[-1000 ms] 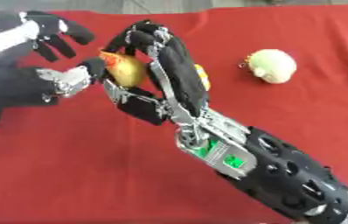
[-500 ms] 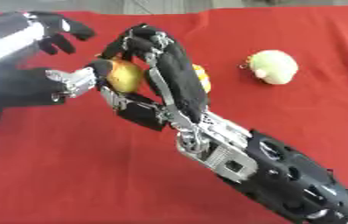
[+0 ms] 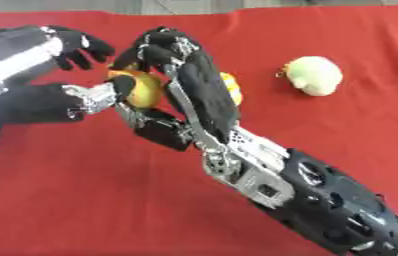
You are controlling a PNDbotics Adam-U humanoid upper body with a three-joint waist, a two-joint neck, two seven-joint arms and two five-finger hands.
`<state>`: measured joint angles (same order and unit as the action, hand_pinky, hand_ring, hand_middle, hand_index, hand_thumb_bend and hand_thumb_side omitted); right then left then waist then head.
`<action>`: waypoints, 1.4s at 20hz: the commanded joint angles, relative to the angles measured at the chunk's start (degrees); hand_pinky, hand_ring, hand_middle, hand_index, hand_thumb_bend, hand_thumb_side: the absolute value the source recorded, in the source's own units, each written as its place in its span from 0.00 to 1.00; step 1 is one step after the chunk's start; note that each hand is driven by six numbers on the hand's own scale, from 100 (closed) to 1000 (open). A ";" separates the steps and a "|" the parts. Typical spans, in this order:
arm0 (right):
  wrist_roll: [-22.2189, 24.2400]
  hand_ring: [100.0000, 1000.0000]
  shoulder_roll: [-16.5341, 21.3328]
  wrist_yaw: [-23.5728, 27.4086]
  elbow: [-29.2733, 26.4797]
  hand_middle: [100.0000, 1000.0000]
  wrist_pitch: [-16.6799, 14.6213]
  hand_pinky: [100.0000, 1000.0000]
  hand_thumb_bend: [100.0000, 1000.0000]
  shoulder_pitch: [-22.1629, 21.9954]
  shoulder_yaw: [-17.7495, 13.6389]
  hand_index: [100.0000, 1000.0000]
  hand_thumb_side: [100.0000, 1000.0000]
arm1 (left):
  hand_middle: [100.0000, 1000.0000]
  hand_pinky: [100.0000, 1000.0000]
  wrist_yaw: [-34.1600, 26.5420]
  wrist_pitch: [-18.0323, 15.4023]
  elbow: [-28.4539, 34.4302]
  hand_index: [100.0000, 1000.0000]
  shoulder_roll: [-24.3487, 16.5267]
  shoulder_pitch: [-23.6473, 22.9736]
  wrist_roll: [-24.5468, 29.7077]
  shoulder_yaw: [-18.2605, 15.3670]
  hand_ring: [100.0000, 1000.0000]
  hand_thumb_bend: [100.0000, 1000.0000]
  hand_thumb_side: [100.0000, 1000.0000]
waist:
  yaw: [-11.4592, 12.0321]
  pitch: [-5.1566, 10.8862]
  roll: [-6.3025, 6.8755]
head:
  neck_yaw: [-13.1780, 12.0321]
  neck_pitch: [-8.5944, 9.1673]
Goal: Pick up the objects with one hand, pass them to the other hand, and then place them into the box on the other side of the table.
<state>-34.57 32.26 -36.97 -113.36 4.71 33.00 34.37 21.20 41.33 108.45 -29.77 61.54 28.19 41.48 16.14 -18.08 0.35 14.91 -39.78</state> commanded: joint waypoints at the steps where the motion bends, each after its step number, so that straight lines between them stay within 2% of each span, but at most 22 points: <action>1: -0.01 0.59 1.06 -0.91 -1.23 0.29 -0.44 0.66 0.18 0.76 -0.36 0.52 0.00 | 0.77 0.83 1.16 10.64 -0.28 0.89 -0.08 1.03 12.24 -0.21 0.79 0.30 0.85 | 0.00 0.89 0.15 | -0.25 -0.55; 16: 0.69 0.58 0.98 -4.02 -1.23 0.30 -2.66 0.68 0.20 1.45 -0.02 0.53 0.00 | 0.78 0.83 4.72 10.64 -2.75 0.89 1.68 1.40 15.08 0.87 0.80 0.33 0.86 | -0.20 0.47 0.35 | -0.51 -0.26; 23: 1.11 0.58 0.71 -4.62 -1.23 0.30 -2.95 0.68 0.20 1.53 0.33 0.53 0.00 | 0.76 0.82 5.03 10.64 -3.06 0.87 2.27 1.11 14.63 0.68 0.79 0.25 0.88 | -0.46 0.18 0.32 | -0.61 -0.03; 26: 1.20 0.58 0.66 -4.85 -1.23 0.30 -2.97 0.68 0.20 1.56 0.38 0.53 0.00 | 0.74 0.80 4.66 10.64 -3.27 0.83 2.41 1.01 14.45 0.72 0.77 0.21 0.83 | -0.56 0.10 0.32 | -0.70 -0.17; 28: 1.27 0.58 0.65 -5.01 -1.23 0.30 -2.93 0.68 0.20 1.54 0.40 0.53 0.00 | 0.73 0.79 4.44 10.64 -3.51 0.78 2.48 0.97 14.50 0.77 0.76 0.15 0.73 | -0.59 0.08 0.31 | -0.72 -0.22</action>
<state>-33.38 32.47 -41.59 -113.36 1.95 33.75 35.08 25.68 39.30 104.99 -26.75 61.64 30.22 42.86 15.58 -18.97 0.61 14.26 -40.17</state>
